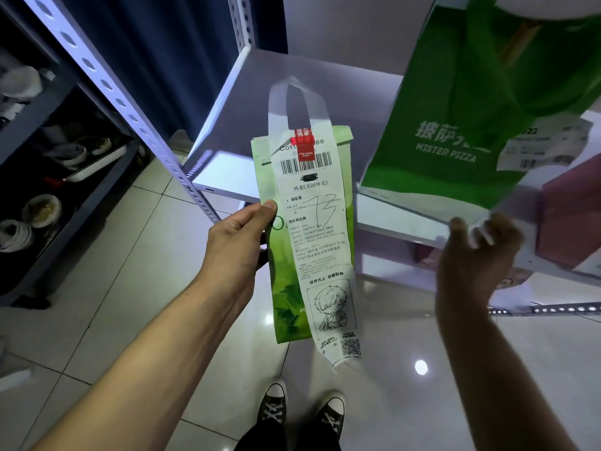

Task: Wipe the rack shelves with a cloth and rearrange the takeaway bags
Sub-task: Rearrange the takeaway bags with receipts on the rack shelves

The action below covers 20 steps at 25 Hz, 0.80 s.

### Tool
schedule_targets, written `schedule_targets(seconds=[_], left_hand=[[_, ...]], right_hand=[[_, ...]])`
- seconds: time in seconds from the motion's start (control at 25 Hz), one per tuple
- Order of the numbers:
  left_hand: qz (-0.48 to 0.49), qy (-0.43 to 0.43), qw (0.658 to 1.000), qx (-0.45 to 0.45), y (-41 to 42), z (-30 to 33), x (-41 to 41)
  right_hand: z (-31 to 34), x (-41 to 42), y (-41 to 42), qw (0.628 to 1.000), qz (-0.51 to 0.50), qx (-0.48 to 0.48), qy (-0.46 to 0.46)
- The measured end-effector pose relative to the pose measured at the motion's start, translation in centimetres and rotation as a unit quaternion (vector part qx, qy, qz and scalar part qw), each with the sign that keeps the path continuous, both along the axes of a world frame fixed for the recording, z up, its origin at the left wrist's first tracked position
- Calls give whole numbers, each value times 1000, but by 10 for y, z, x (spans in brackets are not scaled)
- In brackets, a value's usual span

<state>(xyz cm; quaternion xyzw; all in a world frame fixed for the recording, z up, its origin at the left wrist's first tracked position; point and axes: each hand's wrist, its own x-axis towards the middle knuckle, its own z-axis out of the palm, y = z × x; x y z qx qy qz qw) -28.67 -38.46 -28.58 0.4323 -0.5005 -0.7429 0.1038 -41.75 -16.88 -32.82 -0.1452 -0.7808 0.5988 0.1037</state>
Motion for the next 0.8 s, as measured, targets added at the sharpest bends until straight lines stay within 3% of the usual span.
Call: schedule_targets(seconds=[0.24,0.6,0.8], left_hand=[[0,7,1000,5,0,2,-3],[-13,30,999,-40,-19,18,-7],[-43,46,983,-174,-38,27,-10]], right_hand=[[2,76,-55,976,208,-28,-54],[23,67,-85,972,212,-42,-94],[45,32,-120,940,214,-257,-70]])
